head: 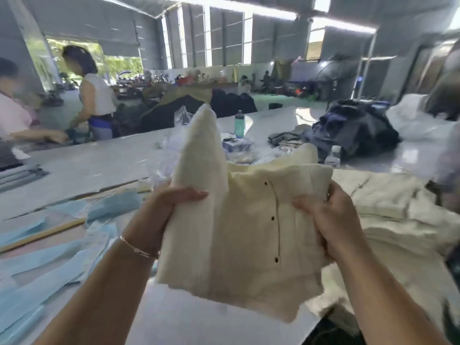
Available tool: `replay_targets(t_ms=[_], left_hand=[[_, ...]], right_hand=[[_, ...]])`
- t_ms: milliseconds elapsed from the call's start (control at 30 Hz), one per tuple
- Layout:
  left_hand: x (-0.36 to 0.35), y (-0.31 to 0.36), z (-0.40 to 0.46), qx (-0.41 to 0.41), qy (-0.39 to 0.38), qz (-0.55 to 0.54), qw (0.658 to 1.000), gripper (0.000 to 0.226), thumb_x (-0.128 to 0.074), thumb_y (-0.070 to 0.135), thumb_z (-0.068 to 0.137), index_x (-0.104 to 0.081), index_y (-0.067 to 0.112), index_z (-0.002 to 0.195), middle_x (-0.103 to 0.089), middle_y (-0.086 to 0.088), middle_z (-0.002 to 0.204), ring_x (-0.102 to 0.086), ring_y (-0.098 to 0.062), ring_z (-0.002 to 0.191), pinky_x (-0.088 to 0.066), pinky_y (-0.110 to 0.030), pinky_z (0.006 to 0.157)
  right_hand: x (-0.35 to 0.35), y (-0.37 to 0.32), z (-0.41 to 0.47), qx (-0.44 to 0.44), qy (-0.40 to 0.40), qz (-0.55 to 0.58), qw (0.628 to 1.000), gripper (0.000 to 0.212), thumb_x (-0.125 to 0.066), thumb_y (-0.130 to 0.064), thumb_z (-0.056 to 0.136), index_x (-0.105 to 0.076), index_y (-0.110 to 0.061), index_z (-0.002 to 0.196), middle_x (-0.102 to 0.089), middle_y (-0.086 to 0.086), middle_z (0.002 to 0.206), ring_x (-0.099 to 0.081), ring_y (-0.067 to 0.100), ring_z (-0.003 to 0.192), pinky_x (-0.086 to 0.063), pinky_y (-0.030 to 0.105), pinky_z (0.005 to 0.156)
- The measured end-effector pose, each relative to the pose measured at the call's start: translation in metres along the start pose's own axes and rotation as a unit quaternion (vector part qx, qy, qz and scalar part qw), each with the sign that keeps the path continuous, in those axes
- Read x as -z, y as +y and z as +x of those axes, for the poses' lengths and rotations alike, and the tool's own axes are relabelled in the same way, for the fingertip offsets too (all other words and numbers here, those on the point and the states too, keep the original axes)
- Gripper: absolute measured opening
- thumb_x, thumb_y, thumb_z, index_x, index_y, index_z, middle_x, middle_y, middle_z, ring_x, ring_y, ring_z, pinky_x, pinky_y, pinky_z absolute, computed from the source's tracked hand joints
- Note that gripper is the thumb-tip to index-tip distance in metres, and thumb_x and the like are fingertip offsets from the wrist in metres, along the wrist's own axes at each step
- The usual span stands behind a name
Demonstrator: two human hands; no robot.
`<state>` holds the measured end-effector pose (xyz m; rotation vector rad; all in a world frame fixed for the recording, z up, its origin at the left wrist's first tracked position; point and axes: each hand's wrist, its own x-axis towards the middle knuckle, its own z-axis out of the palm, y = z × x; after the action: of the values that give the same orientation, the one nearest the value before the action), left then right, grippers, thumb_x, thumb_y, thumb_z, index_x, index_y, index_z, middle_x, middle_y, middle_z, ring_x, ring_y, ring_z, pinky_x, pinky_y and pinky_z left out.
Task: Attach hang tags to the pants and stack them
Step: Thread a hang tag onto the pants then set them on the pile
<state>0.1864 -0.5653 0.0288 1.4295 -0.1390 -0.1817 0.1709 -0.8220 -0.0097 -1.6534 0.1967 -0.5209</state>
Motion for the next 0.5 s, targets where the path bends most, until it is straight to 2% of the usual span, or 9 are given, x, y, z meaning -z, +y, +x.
replay_targets(t_ms=[67,133,233,300,333,367,400,433,500], left_hand=[[-0.043,0.032,0.041,-0.018,-0.032,0.006,0.999,0.021,-0.065,0.013,0.061,-0.075,0.005,0.078,-0.068,-0.014,0.066,-0.065,-0.025,0.052,-0.056,-0.031,0.049],[-0.076,0.059,0.081,-0.008,-0.070,0.002,0.998,0.035,-0.068,0.021,0.064,-0.074,0.003,0.093,-0.070,-0.016,0.078,-0.068,-0.031,0.065,-0.058,-0.039,0.058],[-0.114,0.082,0.152,-0.002,-0.036,0.022,0.999,0.032,-0.073,0.032,0.066,-0.076,0.011,0.090,-0.069,-0.013,0.074,-0.069,-0.034,0.071,-0.056,-0.054,0.065],[-0.138,0.086,0.201,-0.011,-0.007,0.046,0.999,0.036,-0.071,0.032,0.073,-0.071,0.011,0.102,-0.070,-0.014,0.079,-0.068,-0.032,0.071,-0.057,-0.046,0.065],[-0.148,0.081,0.228,-0.044,0.008,0.069,0.997,0.033,-0.070,0.026,0.078,-0.069,0.008,0.106,-0.071,-0.016,0.087,-0.067,-0.030,0.068,-0.056,-0.038,0.062],[-0.153,0.069,0.256,-0.078,0.034,0.123,0.989,0.031,-0.070,0.021,0.081,-0.068,0.007,0.109,-0.071,-0.019,0.097,-0.065,-0.028,0.069,-0.054,-0.035,0.061],[-0.156,0.051,0.282,-0.096,0.061,0.215,0.970,0.030,-0.072,0.019,0.081,-0.067,0.007,0.109,-0.070,-0.020,0.105,-0.065,-0.028,0.074,-0.054,-0.035,0.066],[-0.157,0.029,0.301,-0.091,0.085,0.345,0.930,0.034,-0.074,0.021,0.080,-0.066,0.009,0.111,-0.069,-0.019,0.110,-0.064,-0.028,0.084,-0.053,-0.036,0.074],[-0.160,-0.019,0.321,-0.071,0.101,0.590,0.798,0.047,-0.074,0.030,0.078,-0.062,0.016,0.122,-0.065,-0.014,0.119,-0.060,-0.029,0.105,-0.048,-0.034,0.089]], right_hand=[[0.043,-0.021,0.026,0.024,0.058,0.037,0.997,0.024,-0.075,-0.017,0.071,-0.064,-0.030,0.088,-0.072,-0.009,0.079,-0.069,0.010,0.067,-0.053,0.028,0.055],[0.085,-0.039,0.056,0.045,0.128,0.075,0.988,0.027,-0.076,-0.022,0.071,-0.063,-0.031,0.093,-0.071,-0.011,0.078,-0.069,0.009,0.069,-0.051,0.026,0.056],[0.135,-0.053,0.104,0.093,0.221,0.080,0.968,0.041,-0.076,-0.032,0.065,-0.058,-0.025,0.101,-0.068,-0.007,0.086,-0.067,0.014,0.078,-0.046,0.024,0.061],[0.161,-0.050,0.138,0.099,0.254,0.019,0.962,0.051,-0.074,-0.033,0.072,-0.051,-0.019,0.115,-0.064,-0.006,0.100,-0.061,0.015,0.092,-0.040,0.018,0.060],[0.171,-0.044,0.153,0.072,0.257,-0.039,0.963,0.062,-0.072,-0.030,0.078,-0.042,-0.015,0.130,-0.060,-0.004,0.114,-0.057,0.017,0.100,-0.035,0.014,0.060],[0.179,-0.035,0.166,0.023,0.244,-0.119,0.962,0.078,-0.070,-0.029,0.083,-0.026,-0.011,0.145,-0.051,0.003,0.131,-0.052,0.020,0.109,-0.031,0.015,0.067],[0.186,-0.023,0.174,-0.036,0.210,-0.230,0.950,0.093,-0.069,-0.030,0.085,-0.008,-0.009,0.152,-0.036,0.012,0.146,-0.047,0.027,0.121,-0.032,0.019,0.078],[0.192,-0.010,0.178,-0.089,0.161,-0.356,0.916,0.103,-0.069,-0.033,0.085,0.005,-0.010,0.153,-0.021,0.019,0.152,-0.039,0.033,0.130,-0.034,0.028,0.090],[0.198,0.022,0.182,-0.127,0.088,-0.565,0.811,0.100,-0.062,-0.034,0.087,0.011,-0.015,0.152,0.000,0.023,0.155,-0.022,0.038,0.139,-0.034,0.041,0.104]])
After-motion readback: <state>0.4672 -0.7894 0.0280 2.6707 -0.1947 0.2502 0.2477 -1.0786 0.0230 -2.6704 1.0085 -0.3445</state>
